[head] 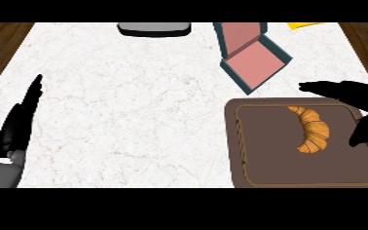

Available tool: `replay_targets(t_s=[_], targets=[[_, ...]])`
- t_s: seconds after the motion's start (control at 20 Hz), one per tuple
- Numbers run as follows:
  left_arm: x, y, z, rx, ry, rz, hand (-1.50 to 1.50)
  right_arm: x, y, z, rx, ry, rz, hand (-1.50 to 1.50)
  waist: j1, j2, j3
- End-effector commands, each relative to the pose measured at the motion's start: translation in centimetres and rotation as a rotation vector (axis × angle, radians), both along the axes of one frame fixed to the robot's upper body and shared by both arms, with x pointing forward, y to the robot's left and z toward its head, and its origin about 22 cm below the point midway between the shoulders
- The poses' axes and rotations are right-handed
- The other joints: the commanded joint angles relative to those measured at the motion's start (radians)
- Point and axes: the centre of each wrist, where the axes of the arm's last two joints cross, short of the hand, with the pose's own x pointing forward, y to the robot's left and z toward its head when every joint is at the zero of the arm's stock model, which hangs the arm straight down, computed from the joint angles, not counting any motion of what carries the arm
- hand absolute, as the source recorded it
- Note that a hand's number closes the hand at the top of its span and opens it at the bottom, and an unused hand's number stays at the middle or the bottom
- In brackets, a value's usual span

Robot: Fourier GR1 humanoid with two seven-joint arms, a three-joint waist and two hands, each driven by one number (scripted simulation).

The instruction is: Pick the croissant from the tray and place it in the cardboard box

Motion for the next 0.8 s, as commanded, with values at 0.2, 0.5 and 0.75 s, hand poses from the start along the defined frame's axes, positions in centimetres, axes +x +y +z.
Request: replay_targets(t_s=[0.2,0.5,0.75], targets=[[0.3,0.0,0.6,0.008,0.016,0.001,0.00,1.2,1.5,-0.5,-0.008,0.033,0.014,-1.50,-0.005,-0.001,0.000],[0.0,-0.3,-0.2,-0.019,0.010,0.004,0.00,0.1,2.2,-0.2,0.053,0.068,0.076,-1.50,-0.018,-0.004,-0.001],[-1.2,0.0,0.3,-0.007,0.015,0.020,0.00,-1.1,3.5,-0.6,0.102,0.070,0.133,-1.50,-0.021,-0.008,-0.001]])
